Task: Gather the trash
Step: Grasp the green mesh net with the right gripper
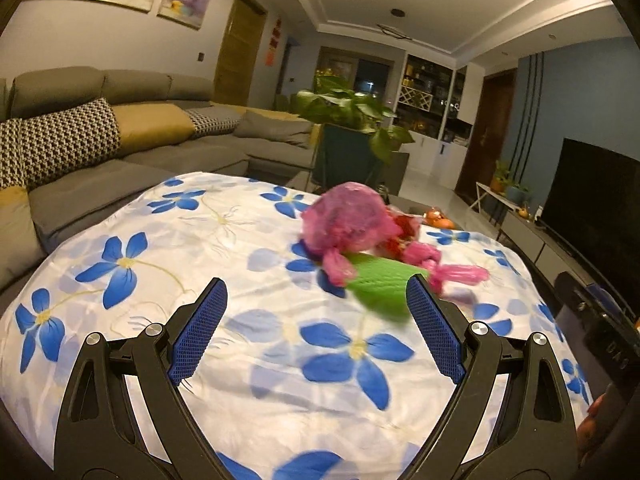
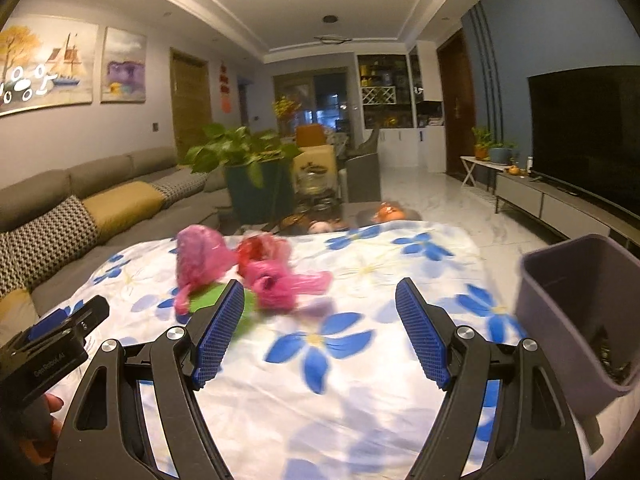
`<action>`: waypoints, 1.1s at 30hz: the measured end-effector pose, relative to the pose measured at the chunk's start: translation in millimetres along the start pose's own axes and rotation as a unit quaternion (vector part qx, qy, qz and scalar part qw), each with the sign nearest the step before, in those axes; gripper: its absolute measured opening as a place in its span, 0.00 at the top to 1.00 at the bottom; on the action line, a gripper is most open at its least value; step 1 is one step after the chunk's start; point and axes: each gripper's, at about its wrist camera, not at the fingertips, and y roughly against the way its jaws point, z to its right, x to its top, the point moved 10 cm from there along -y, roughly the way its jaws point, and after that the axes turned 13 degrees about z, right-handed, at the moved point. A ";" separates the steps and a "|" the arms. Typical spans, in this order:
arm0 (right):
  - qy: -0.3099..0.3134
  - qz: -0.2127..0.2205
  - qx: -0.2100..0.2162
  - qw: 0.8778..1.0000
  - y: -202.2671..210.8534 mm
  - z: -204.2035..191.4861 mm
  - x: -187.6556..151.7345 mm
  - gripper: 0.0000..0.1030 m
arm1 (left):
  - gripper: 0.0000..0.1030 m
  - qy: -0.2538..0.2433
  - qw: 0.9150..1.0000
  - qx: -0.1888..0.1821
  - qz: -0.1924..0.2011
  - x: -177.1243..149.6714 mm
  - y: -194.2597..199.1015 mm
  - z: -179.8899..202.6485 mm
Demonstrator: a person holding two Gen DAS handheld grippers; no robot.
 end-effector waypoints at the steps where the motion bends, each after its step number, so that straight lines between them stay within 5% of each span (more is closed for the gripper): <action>1: -0.001 -0.003 0.003 1.000 -5.1 -5.8 -2.0 0.26 | 0.13 -0.001 1.000 0.002 0.001 0.4 -1.8 -2.2; 11: 0.003 -0.072 0.044 0.996 -65.4 -59.9 -40.5 0.40 | 0.13 0.007 0.999 0.041 0.032 15.9 -12.7 -46.0; 22: 0.003 -0.149 0.047 0.988 -110.9 -79.5 -73.7 0.46 | 0.13 0.018 0.998 0.037 0.051 27.7 -15.7 -60.4; 24: 0.004 -0.160 0.053 0.986 -113.9 -82.5 -79.0 0.54 | 0.13 0.019 0.998 0.036 0.051 26.8 -16.4 -61.5; 26: 0.007 -0.167 0.060 0.984 -114.5 -85.9 -82.2 0.74 | 0.13 0.022 0.998 0.035 0.048 25.0 -17.8 -62.2; 33: 0.005 -0.149 0.084 0.985 -106.9 -92.9 -75.7 0.92 | 0.13 0.023 0.999 0.030 0.039 20.6 -19.2 -60.0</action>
